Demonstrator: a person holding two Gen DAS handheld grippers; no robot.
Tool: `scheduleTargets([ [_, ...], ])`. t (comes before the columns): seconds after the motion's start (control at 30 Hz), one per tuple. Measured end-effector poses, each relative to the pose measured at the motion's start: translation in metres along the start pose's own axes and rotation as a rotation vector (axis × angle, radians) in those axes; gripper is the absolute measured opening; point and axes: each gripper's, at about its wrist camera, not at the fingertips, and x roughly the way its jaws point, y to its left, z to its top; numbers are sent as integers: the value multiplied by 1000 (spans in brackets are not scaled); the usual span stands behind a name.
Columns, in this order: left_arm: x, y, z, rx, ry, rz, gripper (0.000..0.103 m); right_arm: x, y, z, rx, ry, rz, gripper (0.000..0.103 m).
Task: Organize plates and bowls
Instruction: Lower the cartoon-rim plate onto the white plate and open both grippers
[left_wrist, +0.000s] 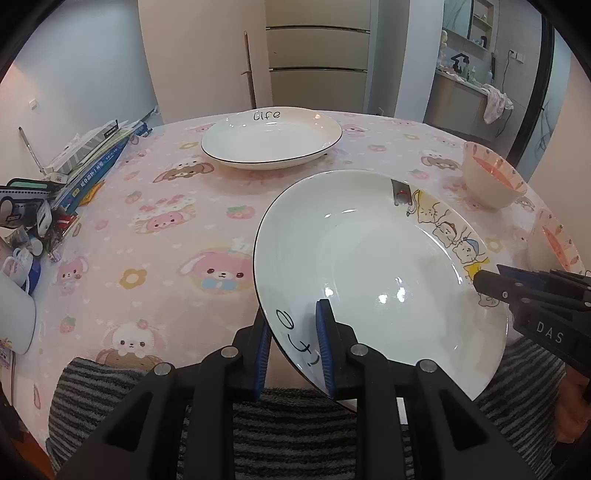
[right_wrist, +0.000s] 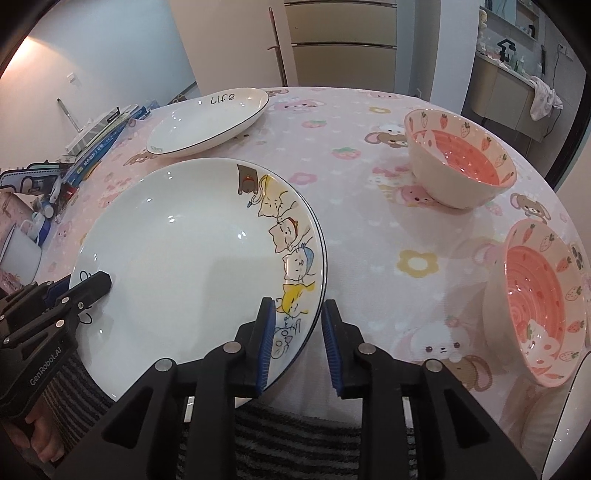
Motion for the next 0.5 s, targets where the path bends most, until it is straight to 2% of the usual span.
scheduleTargets([
  [0.17, 2, -1, -3, 31, 4, 19, 24, 1, 1, 0, 1, -6, 3, 27],
  [0.23, 4, 2, -7, 25, 38, 0, 24, 1, -1, -1, 4, -7, 10, 27],
  [0.3, 0, 4, -11, 31, 28, -13, 24, 2, -2, -1, 11, -7, 20, 27],
  [0.4, -7, 4, -12, 43, 8, 11, 24, 6, -3, 0, 15, 3, 32, 28],
  [0.5, -7, 6, -10, 38, 17, 4, 24, 9, -3, 0, 21, 9, 41, 29],
])
